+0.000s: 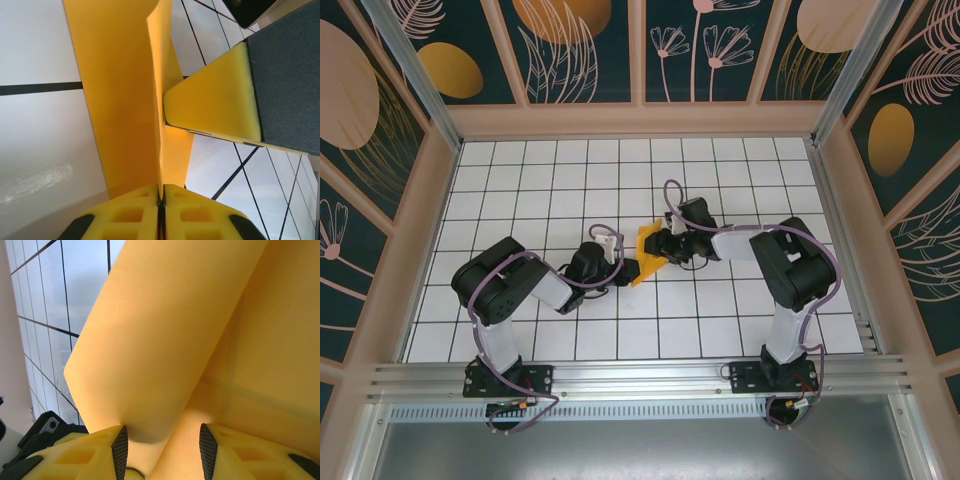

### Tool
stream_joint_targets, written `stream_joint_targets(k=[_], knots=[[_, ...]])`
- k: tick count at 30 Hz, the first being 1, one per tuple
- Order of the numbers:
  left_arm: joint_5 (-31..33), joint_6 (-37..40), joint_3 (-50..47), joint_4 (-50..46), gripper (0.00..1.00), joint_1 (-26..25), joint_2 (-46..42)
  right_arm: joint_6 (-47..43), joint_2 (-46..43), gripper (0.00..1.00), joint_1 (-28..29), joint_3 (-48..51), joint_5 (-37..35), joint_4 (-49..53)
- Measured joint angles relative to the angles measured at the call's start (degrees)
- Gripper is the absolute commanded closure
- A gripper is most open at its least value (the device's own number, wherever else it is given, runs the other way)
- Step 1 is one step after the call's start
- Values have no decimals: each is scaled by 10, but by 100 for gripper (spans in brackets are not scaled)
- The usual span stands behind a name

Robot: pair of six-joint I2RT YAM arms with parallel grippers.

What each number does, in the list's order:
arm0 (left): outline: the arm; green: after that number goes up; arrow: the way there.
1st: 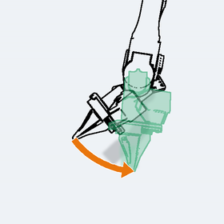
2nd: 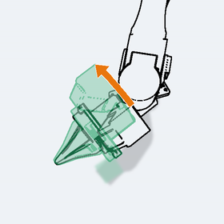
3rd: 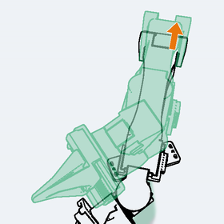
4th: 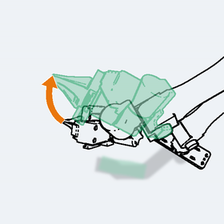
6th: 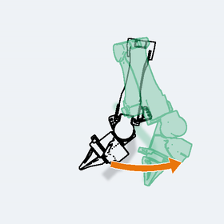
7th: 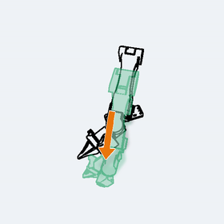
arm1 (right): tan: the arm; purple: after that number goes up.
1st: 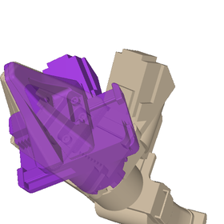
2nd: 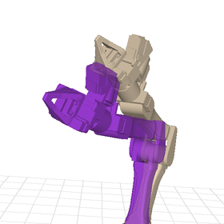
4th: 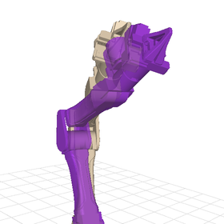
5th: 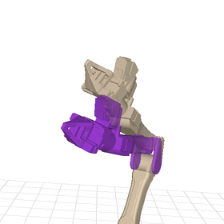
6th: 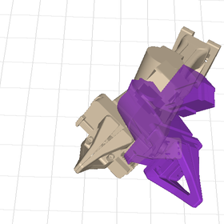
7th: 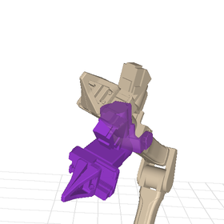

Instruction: Fold a paper plane with a square sheet of paper (pick it up from the middle)

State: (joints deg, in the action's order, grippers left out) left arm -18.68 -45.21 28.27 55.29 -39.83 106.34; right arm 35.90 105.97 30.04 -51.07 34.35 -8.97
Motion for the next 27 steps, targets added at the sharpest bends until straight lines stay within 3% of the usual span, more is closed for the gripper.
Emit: stream_joint_targets(k=[6,11,27], knots=[[-3,-4,0,0,67,0,-6,0,2,55,1,-5,-9,8],[9,-6,-12,-8,64,0,-30,2,3,55,3,-10,-16,13],[9,-20,-13,-69,90,-2,-46,2,4,57,3,-11,-19,16]])
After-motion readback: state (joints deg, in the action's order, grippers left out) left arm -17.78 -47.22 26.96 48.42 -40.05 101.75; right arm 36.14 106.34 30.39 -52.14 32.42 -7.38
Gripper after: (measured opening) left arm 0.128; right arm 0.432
